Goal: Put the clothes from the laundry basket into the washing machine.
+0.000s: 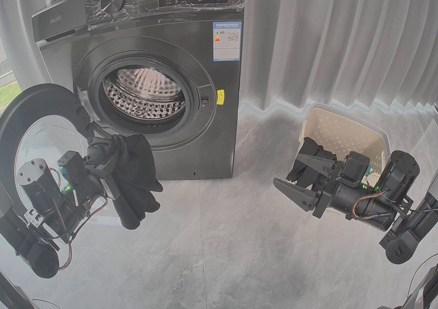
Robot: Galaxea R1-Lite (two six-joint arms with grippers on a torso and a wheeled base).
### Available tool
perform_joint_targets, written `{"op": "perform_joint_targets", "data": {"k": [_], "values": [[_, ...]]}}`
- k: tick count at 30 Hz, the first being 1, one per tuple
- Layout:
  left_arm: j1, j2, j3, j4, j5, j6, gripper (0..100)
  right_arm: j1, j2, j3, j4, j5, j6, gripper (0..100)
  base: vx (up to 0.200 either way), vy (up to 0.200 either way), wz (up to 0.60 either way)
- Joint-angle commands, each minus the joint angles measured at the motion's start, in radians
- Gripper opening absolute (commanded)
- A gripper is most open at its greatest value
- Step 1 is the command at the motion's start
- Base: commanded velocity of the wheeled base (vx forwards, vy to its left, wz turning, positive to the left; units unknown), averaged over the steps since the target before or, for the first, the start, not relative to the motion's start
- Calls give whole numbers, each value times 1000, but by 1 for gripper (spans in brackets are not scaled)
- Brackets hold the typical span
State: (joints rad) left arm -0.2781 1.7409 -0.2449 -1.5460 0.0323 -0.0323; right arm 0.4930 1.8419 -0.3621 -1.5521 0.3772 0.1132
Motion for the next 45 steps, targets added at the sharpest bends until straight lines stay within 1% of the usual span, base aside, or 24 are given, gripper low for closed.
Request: {"op": "perform_joint_targets", "data": {"k": [1, 3, 5, 9, 12, 18, 27, 39, 45], "values": [[13, 26, -2, -2, -5, 0, 0, 1, 2, 2, 0, 2, 0, 100, 0, 0, 0], [13, 31, -10, -2, -5, 3, 0, 2, 2, 0, 0, 0, 0, 100, 0, 0, 0], [11, 42, -22, -2, -5, 2, 0, 1, 3, 0, 0, 2, 0, 100, 200, 0, 0], [11, 88, -24, -3, 1, 19, 0, 1, 3, 0, 0, 2, 0, 100, 200, 0, 0], [2, 95, -13, -5, 4, 23, 0, 1, 5, 2, 0, 2, 0, 100, 0, 0, 0], [-4, 95, -17, -3, 4, 22, 0, 1, 5, 3, 0, 2, 0, 100, 0, 0, 0], [-6, 128, -17, -5, 8, 23, 0, 1, 5, 3, 0, 2, 0, 100, 200, 0, 0], [-12, 149, -17, -3, 8, 22, 0, 1, 7, 5, 0, 2, 0, 100, 0, 0, 0], [-13, 149, -14, -3, 8, 22, 0, 1, 5, 5, 0, 2, 0, 100, 0, 200, 0]]}}
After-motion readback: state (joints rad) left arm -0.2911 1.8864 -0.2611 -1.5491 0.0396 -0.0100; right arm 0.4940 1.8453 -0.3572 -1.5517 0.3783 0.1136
